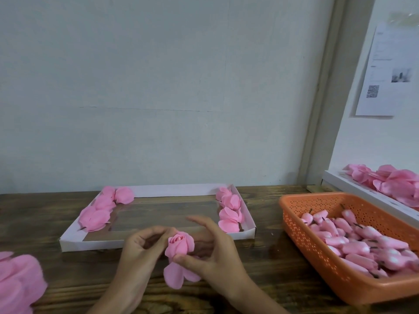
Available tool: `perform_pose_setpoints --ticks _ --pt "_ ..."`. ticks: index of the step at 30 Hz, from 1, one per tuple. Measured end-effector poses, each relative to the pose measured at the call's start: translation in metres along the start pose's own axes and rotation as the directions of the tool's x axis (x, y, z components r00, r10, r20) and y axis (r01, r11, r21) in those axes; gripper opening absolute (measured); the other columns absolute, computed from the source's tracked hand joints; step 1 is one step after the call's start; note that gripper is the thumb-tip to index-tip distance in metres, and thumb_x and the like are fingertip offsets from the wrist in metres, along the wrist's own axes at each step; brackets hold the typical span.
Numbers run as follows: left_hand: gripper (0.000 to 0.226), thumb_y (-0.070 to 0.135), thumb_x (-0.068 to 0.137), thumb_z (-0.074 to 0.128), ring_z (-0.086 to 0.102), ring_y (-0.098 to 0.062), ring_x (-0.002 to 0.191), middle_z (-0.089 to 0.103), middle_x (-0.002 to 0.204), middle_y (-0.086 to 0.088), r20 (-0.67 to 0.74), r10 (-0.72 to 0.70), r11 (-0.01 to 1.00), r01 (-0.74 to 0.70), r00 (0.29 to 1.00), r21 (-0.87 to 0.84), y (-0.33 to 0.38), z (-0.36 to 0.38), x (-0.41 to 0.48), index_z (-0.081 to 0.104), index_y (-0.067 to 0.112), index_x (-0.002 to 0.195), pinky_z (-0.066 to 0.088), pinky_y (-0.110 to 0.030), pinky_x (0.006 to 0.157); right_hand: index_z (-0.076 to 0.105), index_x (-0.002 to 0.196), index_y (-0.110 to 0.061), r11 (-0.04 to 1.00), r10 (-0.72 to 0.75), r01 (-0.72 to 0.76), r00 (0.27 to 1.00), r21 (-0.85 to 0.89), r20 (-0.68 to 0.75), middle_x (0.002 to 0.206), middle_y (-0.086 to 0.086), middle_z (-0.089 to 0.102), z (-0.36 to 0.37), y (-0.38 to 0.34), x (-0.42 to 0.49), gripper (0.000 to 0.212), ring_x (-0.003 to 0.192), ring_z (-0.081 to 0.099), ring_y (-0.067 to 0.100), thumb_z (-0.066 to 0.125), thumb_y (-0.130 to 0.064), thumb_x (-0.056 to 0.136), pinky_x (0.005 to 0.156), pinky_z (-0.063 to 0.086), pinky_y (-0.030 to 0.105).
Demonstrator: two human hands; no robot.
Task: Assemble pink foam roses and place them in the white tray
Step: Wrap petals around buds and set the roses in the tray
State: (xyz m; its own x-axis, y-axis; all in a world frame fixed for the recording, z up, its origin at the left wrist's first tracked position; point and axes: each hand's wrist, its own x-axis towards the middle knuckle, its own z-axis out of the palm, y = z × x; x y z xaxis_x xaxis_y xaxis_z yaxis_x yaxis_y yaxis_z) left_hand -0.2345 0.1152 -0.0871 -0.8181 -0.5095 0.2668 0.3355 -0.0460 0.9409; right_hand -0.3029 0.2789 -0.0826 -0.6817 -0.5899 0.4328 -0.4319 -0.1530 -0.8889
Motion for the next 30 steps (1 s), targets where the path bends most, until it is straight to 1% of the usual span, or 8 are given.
perform_pose_setpoints --ticks 4,9,12,15,20,23,28,30 --pt "0.023 0.029 0.079 0.071 0.077 -0.024 0.094 0.080 0.099 -0.014 -0.004 0.020 1.000 -0.020 1.000 -0.004 0.001 0.002 -0.002 0.084 0.015 0.093 0.055 -0.044 0.092 0.075 0.119 -0.018 0.997 -0.009 0.008 1.000 0.079 0.005 0.112 0.003 0.080 -0.001 0.001 0.002 0.036 0.106 0.076 0.024 0.086 -0.017 0.085 0.094 0.061 0.043" --pt "0.037 0.019 0.089 0.065 0.071 -0.034 0.117 0.074 0.121 -0.020 0.104 -0.131 0.981 0.144 0.986 -0.131 -0.001 -0.003 0.004 0.073 0.002 0.121 0.056 -0.047 0.100 0.073 0.111 -0.011 0.969 0.047 -0.028 0.996 0.245 -0.072 0.111 0.011 0.079 -0.008 -0.002 0.005 0.024 0.106 0.075 0.025 0.079 -0.003 0.089 0.086 0.058 0.028" --pt "0.037 0.008 0.081 0.072 0.072 -0.037 0.106 0.072 0.117 -0.030 0.146 -0.239 0.956 0.259 0.960 -0.139 -0.007 -0.007 0.006 0.073 -0.005 0.115 0.061 -0.040 0.088 0.073 0.110 -0.016 0.962 0.092 -0.075 0.994 0.261 -0.054 0.111 0.010 0.079 -0.011 -0.001 0.005 0.023 0.108 0.075 0.025 0.076 -0.006 0.090 0.086 0.058 0.029" --pt "0.041 0.000 0.069 0.077 0.076 -0.031 0.088 0.074 0.107 -0.031 0.041 -0.257 0.948 0.260 0.965 -0.181 -0.012 -0.012 0.009 0.072 -0.010 0.109 0.065 -0.032 0.075 0.073 0.107 -0.017 0.962 0.106 -0.094 0.994 0.257 -0.037 0.109 0.011 0.078 -0.012 -0.001 0.005 0.022 0.104 0.074 0.023 0.076 -0.004 0.089 0.084 0.058 0.029" --pt "0.040 0.004 0.065 0.082 0.078 -0.026 0.083 0.077 0.101 -0.025 -0.016 -0.219 0.955 0.211 0.976 -0.206 -0.010 -0.011 0.008 0.074 -0.005 0.104 0.064 -0.029 0.066 0.070 0.106 -0.014 0.975 0.073 -0.072 0.997 0.210 0.006 0.108 0.013 0.077 -0.011 -0.003 0.005 0.024 0.105 0.073 0.033 0.079 -0.012 0.084 0.089 0.059 0.038" --pt "0.027 0.010 0.062 0.085 0.078 -0.025 0.081 0.078 0.096 -0.022 -0.044 -0.156 0.973 0.146 0.987 -0.181 -0.006 -0.006 0.004 0.080 0.001 0.087 0.063 -0.028 0.064 0.072 0.101 -0.020 0.986 0.027 -0.033 0.999 0.164 0.039 0.109 0.011 0.077 -0.008 -0.004 0.004 0.022 0.103 0.074 0.029 0.081 -0.011 0.082 0.089 0.060 0.039" --pt "0.026 0.020 0.057 0.085 0.077 -0.029 0.081 0.080 0.091 -0.018 -0.091 -0.083 0.994 0.076 0.992 -0.072 -0.001 0.001 -0.002 0.084 0.011 0.082 0.062 -0.043 0.077 0.072 0.099 -0.021 0.998 -0.009 0.007 0.999 0.059 0.033 0.106 0.007 0.078 -0.003 -0.003 0.004 0.023 0.098 0.076 0.027 0.083 -0.015 0.080 0.087 0.063 0.044" --pt "0.029 0.028 0.056 0.084 0.076 -0.028 0.078 0.079 0.087 -0.017 -0.085 -0.028 0.997 0.022 0.996 -0.067 0.001 0.003 -0.004 0.083 0.010 0.079 0.064 -0.040 0.073 0.072 0.098 -0.019 0.999 -0.008 0.008 1.000 0.034 0.012 0.103 0.005 0.079 -0.002 -0.003 0.003 0.022 0.095 0.077 0.024 0.084 -0.017 0.081 0.084 0.064 0.042"
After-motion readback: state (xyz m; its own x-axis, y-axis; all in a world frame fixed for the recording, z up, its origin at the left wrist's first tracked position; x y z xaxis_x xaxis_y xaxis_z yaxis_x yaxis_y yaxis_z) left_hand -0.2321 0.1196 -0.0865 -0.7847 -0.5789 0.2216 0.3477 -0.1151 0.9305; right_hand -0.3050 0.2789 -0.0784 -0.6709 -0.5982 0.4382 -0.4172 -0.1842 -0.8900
